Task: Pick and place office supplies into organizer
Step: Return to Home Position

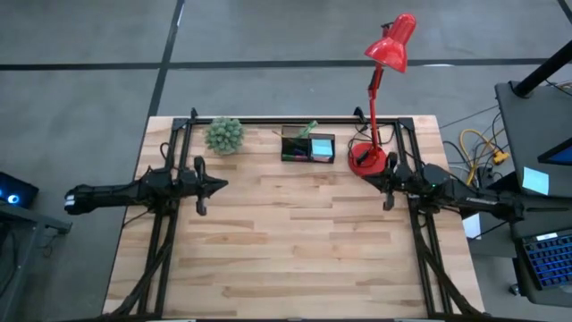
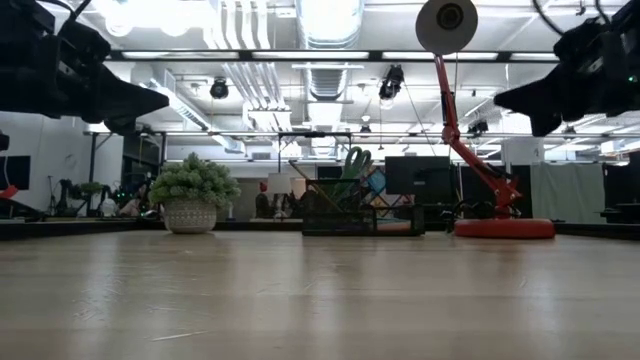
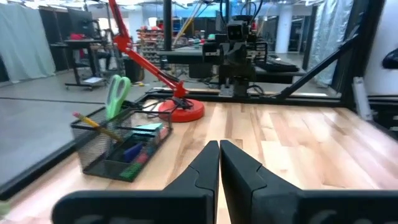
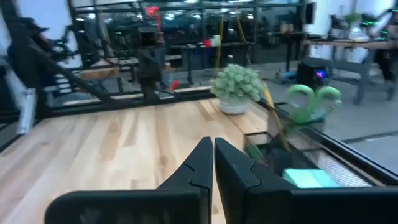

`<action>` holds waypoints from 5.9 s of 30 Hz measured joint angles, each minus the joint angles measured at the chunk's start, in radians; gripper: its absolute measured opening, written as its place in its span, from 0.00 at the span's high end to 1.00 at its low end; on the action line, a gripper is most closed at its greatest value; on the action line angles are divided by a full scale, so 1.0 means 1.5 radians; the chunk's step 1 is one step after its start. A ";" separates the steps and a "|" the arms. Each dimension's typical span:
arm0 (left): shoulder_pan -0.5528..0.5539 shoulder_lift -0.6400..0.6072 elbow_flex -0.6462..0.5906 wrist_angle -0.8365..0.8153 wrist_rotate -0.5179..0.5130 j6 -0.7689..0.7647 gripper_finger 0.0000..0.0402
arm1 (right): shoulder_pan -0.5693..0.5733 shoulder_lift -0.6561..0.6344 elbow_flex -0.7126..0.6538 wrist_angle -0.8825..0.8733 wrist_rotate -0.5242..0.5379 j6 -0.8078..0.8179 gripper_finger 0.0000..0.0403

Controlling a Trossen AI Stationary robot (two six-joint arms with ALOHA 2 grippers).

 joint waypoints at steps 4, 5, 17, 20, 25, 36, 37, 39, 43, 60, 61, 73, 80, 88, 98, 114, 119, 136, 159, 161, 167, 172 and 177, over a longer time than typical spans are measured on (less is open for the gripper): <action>-0.002 -0.006 0.000 -0.002 0.029 -0.014 1.00 | 0.011 0.005 -0.001 -0.001 -0.006 -0.004 0.98; -0.003 -0.010 0.000 -0.002 0.030 -0.022 1.00 | 0.011 0.010 -0.001 -0.001 -0.005 -0.003 0.98; -0.003 -0.040 0.000 -0.009 0.051 -0.009 1.00 | 0.011 0.013 -0.001 -0.002 -0.011 0.000 0.98; -0.003 -0.040 0.000 -0.012 0.059 -0.010 1.00 | 0.011 0.013 -0.001 -0.002 -0.011 -0.001 0.98; -0.003 -0.038 0.000 -0.013 0.072 -0.012 1.00 | 0.011 0.013 -0.001 -0.002 -0.011 -0.001 0.98; -0.003 -0.039 0.000 -0.011 0.077 -0.012 1.00 | 0.011 0.013 -0.001 0.000 -0.011 -0.004 0.98; -0.003 -0.039 0.000 -0.011 0.077 -0.012 1.00 | 0.011 0.013 -0.001 0.000 -0.011 -0.005 0.98; -0.003 -0.039 0.000 -0.011 0.077 -0.012 1.00 | 0.011 0.013 -0.001 0.000 -0.011 -0.004 0.98; -0.003 -0.038 0.000 -0.011 0.080 -0.012 1.00 | 0.011 0.013 -0.001 0.000 -0.011 -0.004 0.98; -0.003 -0.012 0.000 0.009 0.084 -0.011 1.00 | 0.011 0.013 -0.001 -0.001 -0.011 -0.017 0.98; -0.003 -0.014 0.001 0.012 0.084 -0.011 1.00 | 0.011 0.013 -0.001 -0.001 -0.011 -0.017 0.98; -0.003 -0.015 0.002 0.015 0.084 -0.011 1.00 | 0.011 0.013 -0.001 -0.001 -0.011 -0.017 0.98; -0.003 -0.013 0.002 0.017 0.084 -0.011 1.00 | 0.011 0.013 -0.001 -0.001 -0.011 -0.017 0.98; -0.003 -0.011 0.002 0.017 0.083 -0.011 1.00 | 0.011 0.013 -0.001 -0.001 -0.011 -0.017 0.98; -0.003 -0.011 0.003 0.017 0.083 -0.011 1.00 | 0.011 0.013 -0.001 -0.001 -0.011 -0.017 0.98; -0.003 -0.011 0.003 0.017 0.082 -0.011 1.00 | 0.011 0.013 -0.001 -0.001 -0.010 -0.017 0.98; -0.003 -0.011 0.003 0.017 0.082 -0.011 1.00 | 0.011 0.013 -0.001 -0.001 -0.010 -0.017 0.98; -0.003 -0.011 0.003 0.018 0.082 -0.011 1.00 | 0.011 0.013 -0.001 -0.001 -0.010 -0.017 0.98; -0.003 -0.011 0.003 0.018 0.082 -0.011 1.00 | 0.011 0.013 -0.001 -0.001 -0.010 -0.017 0.98; -0.003 -0.011 0.003 0.018 0.083 -0.011 1.00 | 0.011 0.013 -0.001 -0.001 -0.010 -0.017 0.98; -0.003 -0.011 0.003 0.018 0.083 -0.011 1.00 | 0.011 0.013 -0.001 -0.001 -0.010 -0.017 0.98; -0.003 -0.011 0.003 0.018 0.082 -0.011 1.00 | 0.011 0.013 -0.001 -0.001 -0.010 -0.017 0.98; -0.003 -0.011 0.003 0.018 0.082 -0.011 1.00 | 0.011 0.013 -0.001 -0.001 -0.010 -0.017 0.98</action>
